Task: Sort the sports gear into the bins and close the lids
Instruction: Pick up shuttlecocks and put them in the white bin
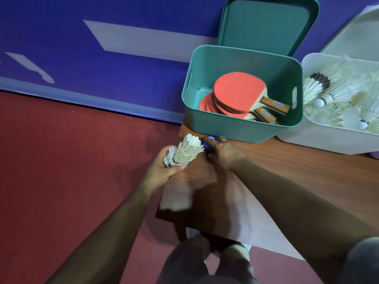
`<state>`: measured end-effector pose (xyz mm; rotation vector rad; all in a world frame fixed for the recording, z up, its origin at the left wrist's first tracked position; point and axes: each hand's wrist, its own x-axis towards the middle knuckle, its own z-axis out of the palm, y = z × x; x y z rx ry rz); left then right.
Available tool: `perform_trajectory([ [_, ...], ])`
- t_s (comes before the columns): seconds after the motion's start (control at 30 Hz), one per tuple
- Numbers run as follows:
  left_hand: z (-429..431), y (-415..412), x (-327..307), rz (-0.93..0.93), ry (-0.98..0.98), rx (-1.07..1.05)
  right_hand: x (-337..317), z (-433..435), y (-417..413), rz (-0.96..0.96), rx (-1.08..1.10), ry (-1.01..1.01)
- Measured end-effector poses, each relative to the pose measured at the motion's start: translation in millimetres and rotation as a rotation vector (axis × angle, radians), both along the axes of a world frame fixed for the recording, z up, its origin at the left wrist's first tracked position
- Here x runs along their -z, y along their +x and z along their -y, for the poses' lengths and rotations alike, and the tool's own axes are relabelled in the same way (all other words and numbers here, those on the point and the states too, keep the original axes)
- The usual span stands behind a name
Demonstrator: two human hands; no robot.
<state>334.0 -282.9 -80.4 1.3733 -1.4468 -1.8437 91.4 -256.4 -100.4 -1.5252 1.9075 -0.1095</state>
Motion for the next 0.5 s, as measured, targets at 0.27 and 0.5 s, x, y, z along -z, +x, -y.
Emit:
perform_trajectory([
  [0.27, -1.2, -9.1, -6.2, -0.033, 0.008, 0.016, 4.6, -24.2, -5.7, 0.076, 0.218, -0.128],
  [0.5, -19.6, -44.9, -30.8, -0.068, -0.015, 0.115, -37.3, -88.1, -48.4, 0.155, 0.487, -0.191],
])
